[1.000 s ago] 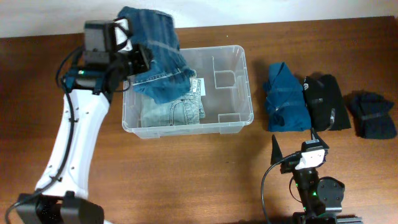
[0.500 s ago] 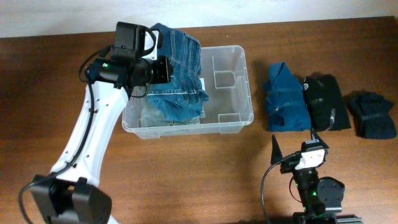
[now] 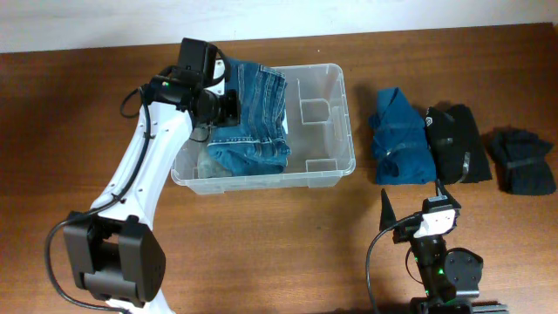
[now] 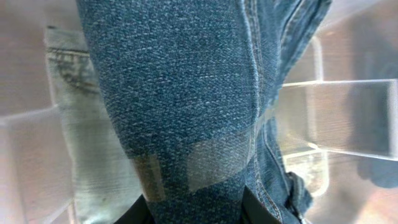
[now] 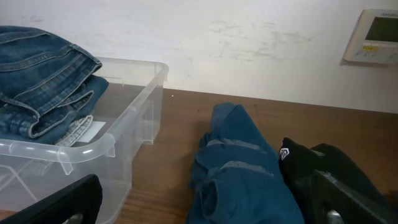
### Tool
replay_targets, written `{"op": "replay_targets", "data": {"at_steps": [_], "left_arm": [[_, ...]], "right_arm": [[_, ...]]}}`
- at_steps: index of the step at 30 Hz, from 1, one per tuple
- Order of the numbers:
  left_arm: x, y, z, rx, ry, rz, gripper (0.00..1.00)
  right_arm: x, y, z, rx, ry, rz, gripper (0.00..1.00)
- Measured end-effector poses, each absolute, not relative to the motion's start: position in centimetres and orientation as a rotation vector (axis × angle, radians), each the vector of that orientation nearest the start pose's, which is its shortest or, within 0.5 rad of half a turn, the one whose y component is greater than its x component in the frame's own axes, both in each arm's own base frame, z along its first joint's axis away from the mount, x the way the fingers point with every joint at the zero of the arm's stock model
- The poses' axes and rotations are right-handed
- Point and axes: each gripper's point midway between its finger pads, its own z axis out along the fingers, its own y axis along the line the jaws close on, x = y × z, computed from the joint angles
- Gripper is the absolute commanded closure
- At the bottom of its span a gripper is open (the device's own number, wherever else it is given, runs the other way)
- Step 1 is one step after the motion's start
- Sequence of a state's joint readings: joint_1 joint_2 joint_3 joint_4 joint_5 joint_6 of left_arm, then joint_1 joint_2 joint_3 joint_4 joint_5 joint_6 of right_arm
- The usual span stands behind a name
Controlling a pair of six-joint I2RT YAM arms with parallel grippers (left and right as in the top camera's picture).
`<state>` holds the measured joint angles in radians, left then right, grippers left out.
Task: Pack container
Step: 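Lower the dark-blue jeans onto the light-blue jeans and release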
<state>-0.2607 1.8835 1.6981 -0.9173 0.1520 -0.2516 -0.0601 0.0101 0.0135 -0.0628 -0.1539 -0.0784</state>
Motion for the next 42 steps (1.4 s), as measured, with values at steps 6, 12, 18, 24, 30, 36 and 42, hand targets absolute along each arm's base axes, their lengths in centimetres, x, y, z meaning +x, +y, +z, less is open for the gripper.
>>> {"op": "replay_targets", "data": {"at_steps": [6,12,18,24,30,36,42], "left_arm": [[43.4,-13.7,15.3,0.041,2.75,-0.306,0.99],[43.3,-12.9,15.1,0.025,2.758,-0.247,0.82],[43.6,-10.3,14.8,-0.051,2.764,-0.172,0.27],[44.6,-5.9,14.9,-0.142,2.74,-0.068,0.17],[46.6,-6.9,15.9,0.046,2.649,-0.046,0.18],[47.8,-9.6,16.9,0.21,2.561,-0.048,0.21],[47.7,-11.3,15.9,0.298,2.567,-0.02,0.21]], "right_arm": [[24.5,1.2,16.3,-0.133,1.624,0.019,0.02],[24.5,1.2,16.3,-0.133,1.624,0.019,0.02],[24.5,1.2,16.3,-0.133,1.624,0.019,0.02],[24.5,1.2,16.3,-0.133,1.624,0.019,0.02],[24.5,1.2,16.3,-0.133,1.624,0.019,0.02],[24.5,1.2,16.3,-0.133,1.624,0.019,0.02],[24.5,1.2,16.3,-0.133,1.624,0.019,0.02]]}}
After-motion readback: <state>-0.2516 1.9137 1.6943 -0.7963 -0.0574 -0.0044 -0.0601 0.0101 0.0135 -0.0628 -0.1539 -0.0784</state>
